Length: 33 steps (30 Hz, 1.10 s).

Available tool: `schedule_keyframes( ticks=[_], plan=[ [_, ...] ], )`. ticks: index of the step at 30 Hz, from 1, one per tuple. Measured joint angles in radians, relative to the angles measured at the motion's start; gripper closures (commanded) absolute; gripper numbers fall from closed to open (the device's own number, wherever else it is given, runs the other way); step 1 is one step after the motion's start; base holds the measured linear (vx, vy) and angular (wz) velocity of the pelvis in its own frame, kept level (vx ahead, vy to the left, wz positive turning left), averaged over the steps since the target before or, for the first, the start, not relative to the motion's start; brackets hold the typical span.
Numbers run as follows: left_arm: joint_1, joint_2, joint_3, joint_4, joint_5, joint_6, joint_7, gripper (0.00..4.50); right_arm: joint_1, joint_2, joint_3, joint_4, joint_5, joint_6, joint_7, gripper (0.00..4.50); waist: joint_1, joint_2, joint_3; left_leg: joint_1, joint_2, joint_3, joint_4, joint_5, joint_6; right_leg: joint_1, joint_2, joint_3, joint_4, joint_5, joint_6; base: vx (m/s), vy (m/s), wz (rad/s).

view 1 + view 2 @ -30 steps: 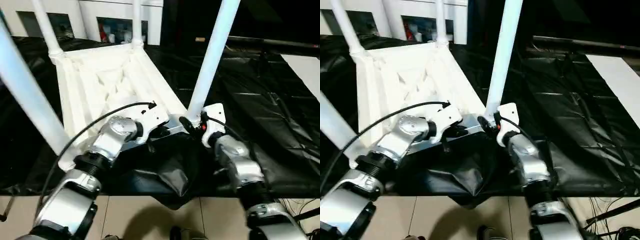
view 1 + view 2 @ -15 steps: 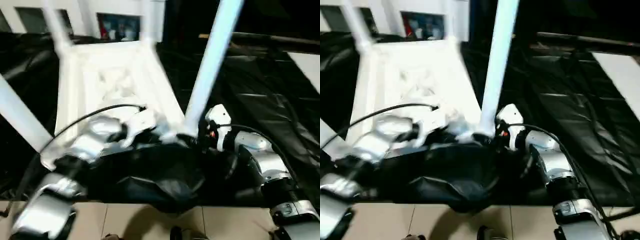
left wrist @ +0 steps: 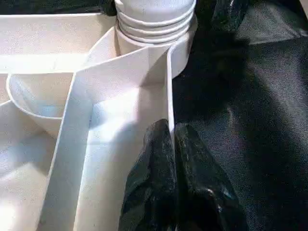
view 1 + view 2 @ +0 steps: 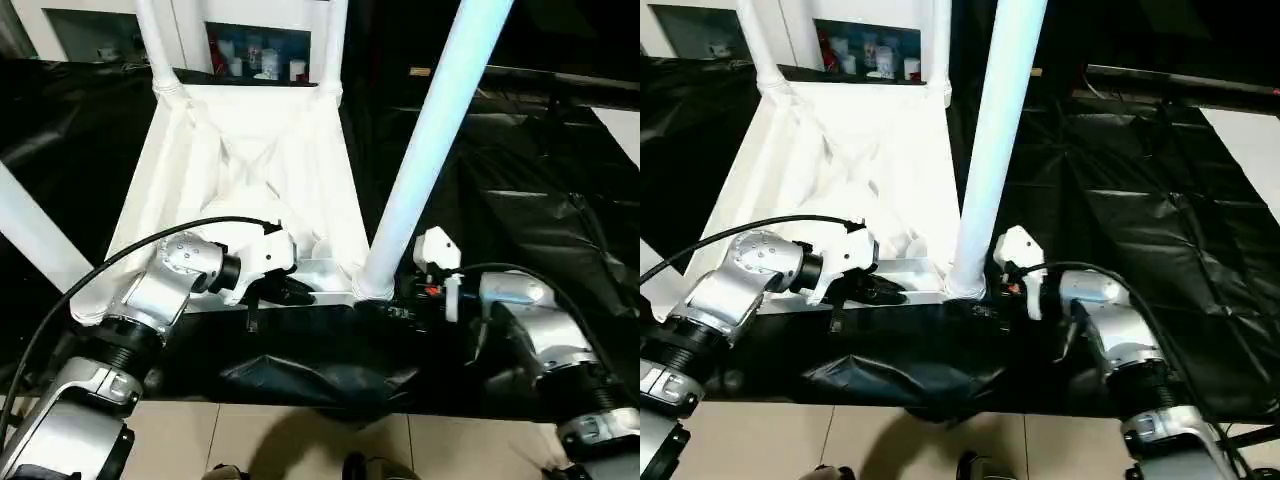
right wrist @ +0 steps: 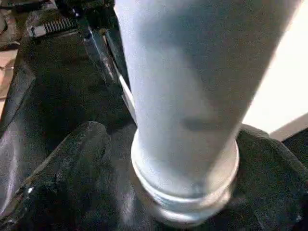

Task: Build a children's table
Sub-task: Rotate leg to tighten

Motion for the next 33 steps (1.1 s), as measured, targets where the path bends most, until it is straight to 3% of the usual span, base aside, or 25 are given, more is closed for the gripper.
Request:
schedule_keyframes(
  ticks=[13,21,27,33],
  plan=[
    [0.0,0.004,0.0,0.002,-0.001,-0.002,-0.016,4.5,0.0,0.0,-0.008,0.0,0.003,0.004,0.002,1.6,0.005,0.0,0.0,0.0,0.0,0.0,0.002,0.0,0.0,0.0,0.0,0.0,0.002,0.0,0.0,0.0,0.0,0.0],
    [-0.001,0.0,-0.001,0.01,0.0,0.0,-0.01,4.5,0.011,0.012,-0.018,0.001,0.011,0.014,-0.013,1.85,0.017,0.0,0.0,0.002,0.0,0.0,0.004,0.0,0.0,0.0,0.0,0.001,0.006,0.0,0.0,0.0,0.0,0.0],
    [-0.04,-0.074,0.007,0.075,0.05,0.039,0.144,4.5,0.029,0.143,-0.091,0.053,-0.017,-0.012,-0.296,1.87,0.004,-0.002,-0.001,0.007,0.0,0.001,0.008,-0.002,-0.008,0.003,0.0,0.004,0.013,-0.003,0.006,-0.009,-0.001,0.0],
    [-0.077,-0.167,0.013,0.127,0.083,0.109,0.299,4.5,0.03,0.265,-0.144,0.07,-0.053,-0.017,-0.621,1.88,-0.01,-0.003,-0.002,0.008,-0.001,-0.006,0.005,0.0,-0.011,0.004,0.0,0.002,0.004,-0.004,0.008,0.0,0.0,0.0]
  ],
)
